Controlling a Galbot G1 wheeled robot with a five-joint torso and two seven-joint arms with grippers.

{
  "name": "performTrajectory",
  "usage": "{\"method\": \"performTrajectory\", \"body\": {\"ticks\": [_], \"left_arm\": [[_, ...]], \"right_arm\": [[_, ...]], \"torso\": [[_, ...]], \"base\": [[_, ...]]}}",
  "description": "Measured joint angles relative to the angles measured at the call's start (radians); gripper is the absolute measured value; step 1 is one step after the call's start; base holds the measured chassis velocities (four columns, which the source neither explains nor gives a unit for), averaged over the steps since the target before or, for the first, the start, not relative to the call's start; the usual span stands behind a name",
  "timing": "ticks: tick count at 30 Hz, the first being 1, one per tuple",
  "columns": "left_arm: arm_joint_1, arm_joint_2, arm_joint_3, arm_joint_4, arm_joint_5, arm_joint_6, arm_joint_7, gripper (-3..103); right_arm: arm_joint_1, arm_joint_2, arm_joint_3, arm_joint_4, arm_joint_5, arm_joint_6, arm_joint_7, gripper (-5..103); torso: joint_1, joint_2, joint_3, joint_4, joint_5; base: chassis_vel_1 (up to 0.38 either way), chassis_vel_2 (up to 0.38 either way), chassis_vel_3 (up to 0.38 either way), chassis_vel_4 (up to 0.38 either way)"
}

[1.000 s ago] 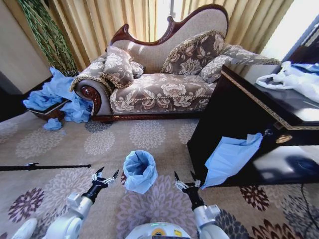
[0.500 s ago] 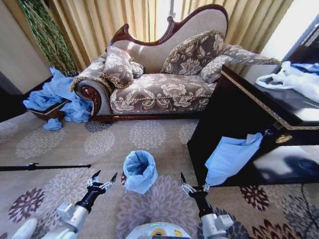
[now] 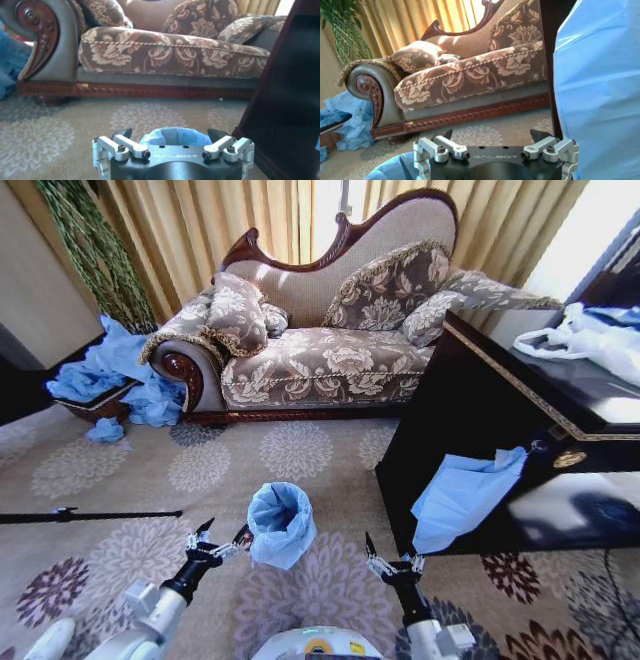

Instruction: Place a garbage bag over the trash bin.

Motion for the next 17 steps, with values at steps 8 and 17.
{"method": "performTrajectory", "body": {"ticks": [8, 17], "left_arm": [[-0.002, -0.011, -0.005, -0.010, 0.007, -0.010, -0.006, 100], [0.007, -0.032, -0.019, -0.027, 0.024, -0.020, -0.070, 100]], "right_arm": [[0.005, -0.012, 0.001, 0.002, 0.003, -0.002, 0.006, 100], [-0.001, 0.002, 0.029, 0.013, 0.006, -0.002, 0.020, 100]], "torso": [[0.000, 0.000, 0.000, 0.0000, 0.0000], [0.000, 0.000, 0.000, 0.0000, -0.0001]], "base": [[0.000, 0.000, 0.000, 0.000], [0.000, 0.000, 0.000, 0.000]]}}
